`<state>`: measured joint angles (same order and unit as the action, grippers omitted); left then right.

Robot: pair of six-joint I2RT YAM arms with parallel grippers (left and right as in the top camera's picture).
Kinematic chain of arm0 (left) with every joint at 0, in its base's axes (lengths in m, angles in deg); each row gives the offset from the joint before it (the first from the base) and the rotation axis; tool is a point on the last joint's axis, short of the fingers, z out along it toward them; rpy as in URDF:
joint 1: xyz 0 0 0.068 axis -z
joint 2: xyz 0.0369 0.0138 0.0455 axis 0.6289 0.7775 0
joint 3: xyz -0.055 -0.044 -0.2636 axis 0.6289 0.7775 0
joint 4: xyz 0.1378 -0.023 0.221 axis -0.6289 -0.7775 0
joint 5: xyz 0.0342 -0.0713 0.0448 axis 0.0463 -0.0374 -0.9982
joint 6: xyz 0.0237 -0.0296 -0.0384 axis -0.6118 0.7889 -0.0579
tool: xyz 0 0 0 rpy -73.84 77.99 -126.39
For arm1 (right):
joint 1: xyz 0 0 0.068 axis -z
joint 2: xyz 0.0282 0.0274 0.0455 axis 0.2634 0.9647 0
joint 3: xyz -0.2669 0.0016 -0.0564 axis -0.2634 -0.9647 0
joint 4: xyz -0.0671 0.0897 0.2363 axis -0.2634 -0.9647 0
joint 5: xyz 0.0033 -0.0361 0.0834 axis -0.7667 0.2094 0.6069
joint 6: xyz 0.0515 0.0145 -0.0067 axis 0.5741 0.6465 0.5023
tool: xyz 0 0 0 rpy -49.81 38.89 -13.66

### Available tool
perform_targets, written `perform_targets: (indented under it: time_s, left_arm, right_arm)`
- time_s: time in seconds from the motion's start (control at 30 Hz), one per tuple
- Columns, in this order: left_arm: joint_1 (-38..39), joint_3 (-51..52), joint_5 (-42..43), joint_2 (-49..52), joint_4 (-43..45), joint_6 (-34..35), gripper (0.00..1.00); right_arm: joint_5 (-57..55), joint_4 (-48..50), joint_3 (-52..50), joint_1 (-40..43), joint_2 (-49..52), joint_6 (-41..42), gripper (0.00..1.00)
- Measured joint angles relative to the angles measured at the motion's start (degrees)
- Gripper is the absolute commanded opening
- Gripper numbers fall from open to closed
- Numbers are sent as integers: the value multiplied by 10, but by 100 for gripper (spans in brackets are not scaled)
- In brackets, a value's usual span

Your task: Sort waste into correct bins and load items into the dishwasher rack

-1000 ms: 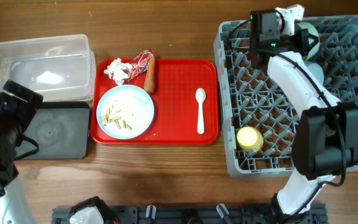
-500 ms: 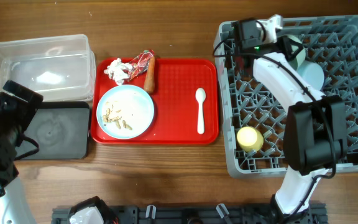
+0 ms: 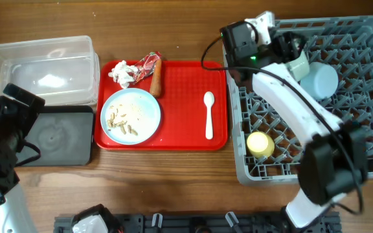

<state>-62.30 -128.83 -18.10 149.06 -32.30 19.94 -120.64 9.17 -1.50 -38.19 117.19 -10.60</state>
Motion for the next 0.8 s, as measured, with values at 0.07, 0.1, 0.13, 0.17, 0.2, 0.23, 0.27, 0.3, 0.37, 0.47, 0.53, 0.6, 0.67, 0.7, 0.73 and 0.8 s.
perform_targets:
  time_s: [0.07, 0.1, 0.13, 0.17, 0.2, 0.23, 0.27, 0.3, 0.37, 0.47, 0.53, 0.6, 0.67, 0.7, 0.73, 0.8]
  left_arm:
    - [0, 0, 0, 0, 0, 0, 100]
    - [0, 0, 0, 0, 0, 0, 100]
    - [0, 0, 0, 0, 0, 0, 100]
    - [0, 0, 0, 0, 0, 0, 100]
    - [0, 0, 0, 0, 0, 0, 100]
    - [0, 0, 0, 0, 0, 0, 100]
    - [0, 0, 0, 0, 0, 0, 100]
    - [0, 0, 0, 0, 0, 0, 100]
    - [0, 0, 0, 0, 0, 0, 100]
    - [0, 0, 0, 0, 0, 0, 100]
    - [0, 0, 0, 0, 0, 0, 100]
    - [0, 0, 0, 0, 0, 0, 100]
    - [0, 0, 0, 0, 0, 0, 100]
    - [0, 0, 0, 0, 0, 0, 100]
    - [0, 0, 0, 0, 0, 0, 100]
    - [0, 0, 0, 0, 0, 0, 100]
  right_arm:
    - [44, -11, 0, -14, -39, 0, 73]
    - [78, -14, 0, -25, -57, 1, 73]
    - [115, -15, 0, -38, -75, 2, 73]
    - [157, -17, 0, -52, -88, 7, 73]
    - [191, -21, 1, -60, -94, 13, 68]
    - [219, -28, 1, -66, -95, 19, 65]
    - [260, -43, 1, -71, -95, 29, 63]
    - [310, -61, 1, -74, -95, 40, 59]
    - [459, -96, 0, -75, -94, 75, 53]
    - [617, -135, -5, -76, -85, 144, 53]
    - [676, -144, -21, -78, -61, 202, 53]
    - [708, -148, -31, -78, -23, 240, 52]
    - [735, -154, -35, -78, 25, 265, 47]
    - [748, -159, -36, -78, 42, 271, 44]
    - [760, -166, -37, -78, 59, 276, 44]
    - [781, -186, -39, -78, 90, 290, 44]
